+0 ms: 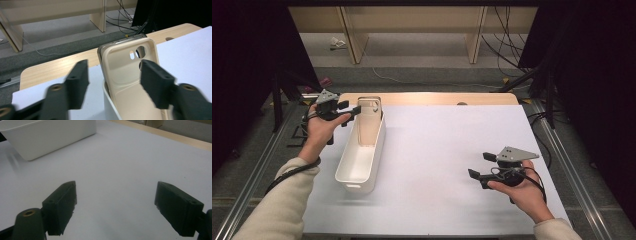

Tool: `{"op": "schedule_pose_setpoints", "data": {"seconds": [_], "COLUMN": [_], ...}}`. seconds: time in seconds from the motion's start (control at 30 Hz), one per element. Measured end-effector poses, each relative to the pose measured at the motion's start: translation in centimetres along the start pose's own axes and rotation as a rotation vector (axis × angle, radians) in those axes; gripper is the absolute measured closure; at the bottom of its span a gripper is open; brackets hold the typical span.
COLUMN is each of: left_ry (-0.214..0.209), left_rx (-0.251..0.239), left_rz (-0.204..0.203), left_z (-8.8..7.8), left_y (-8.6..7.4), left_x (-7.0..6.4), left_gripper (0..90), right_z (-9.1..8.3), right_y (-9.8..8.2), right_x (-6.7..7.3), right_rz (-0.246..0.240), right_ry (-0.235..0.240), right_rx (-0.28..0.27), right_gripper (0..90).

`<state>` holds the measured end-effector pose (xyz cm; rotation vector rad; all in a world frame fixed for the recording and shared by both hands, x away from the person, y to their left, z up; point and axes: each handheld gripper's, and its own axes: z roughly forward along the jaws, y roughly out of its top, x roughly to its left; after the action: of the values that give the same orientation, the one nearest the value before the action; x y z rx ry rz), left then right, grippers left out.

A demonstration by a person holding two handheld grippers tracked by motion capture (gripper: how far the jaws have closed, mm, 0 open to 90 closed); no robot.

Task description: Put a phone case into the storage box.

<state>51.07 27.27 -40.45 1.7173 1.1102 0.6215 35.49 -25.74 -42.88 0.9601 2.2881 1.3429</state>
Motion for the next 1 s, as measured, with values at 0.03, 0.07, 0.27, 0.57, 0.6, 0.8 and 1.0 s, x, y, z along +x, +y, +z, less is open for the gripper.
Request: {"op": "schedule_pose_setpoints", "data": {"seconds": [0.03,0.07,0.27,0.57,0.6,0.8,1.0], "left_ry": [-0.006,-0.011,-0.046,-0.058,-0.058,-0.062,-0.070], "left_rx": [0.006,0.013,0.005,0.000,0.000,0.000,0.003], "left_rz": [-0.009,-0.017,-0.049,-0.025,-0.020,-0.012,-0.002], "left_z": [-0.2,-0.3,-1.4,-2.5,-2.6,-3.2,-3.8], "left_y": [0.0,-0.1,-0.2,-0.2,-0.2,-0.5,-0.9], "left_x": [-0.1,-0.2,-1.0,-1.8,-1.9,-2.4,-3.0], "left_gripper": [29.5,26.0,15.3,10.8,10.6,9.6,6.8], "right_z": [0.0,0.0,0.0,0.0,0.0,0.0,-0.1], "right_y": [0.0,0.0,0.0,0.0,0.0,0.0,0.0], "right_x": [0.0,0.0,0.0,-0.1,-0.1,-0.1,-0.1], "right_rz": [0.001,0.001,0.002,0.002,0.002,0.000,0.001], "right_ry": [-0.001,-0.001,-0.003,-0.005,-0.005,-0.005,-0.007], "right_rx": [0.000,0.000,0.000,0.000,0.000,0.000,-0.001], "right_gripper": [18.9,18.8,18.8,18.8,18.8,18.7,18.3]}}
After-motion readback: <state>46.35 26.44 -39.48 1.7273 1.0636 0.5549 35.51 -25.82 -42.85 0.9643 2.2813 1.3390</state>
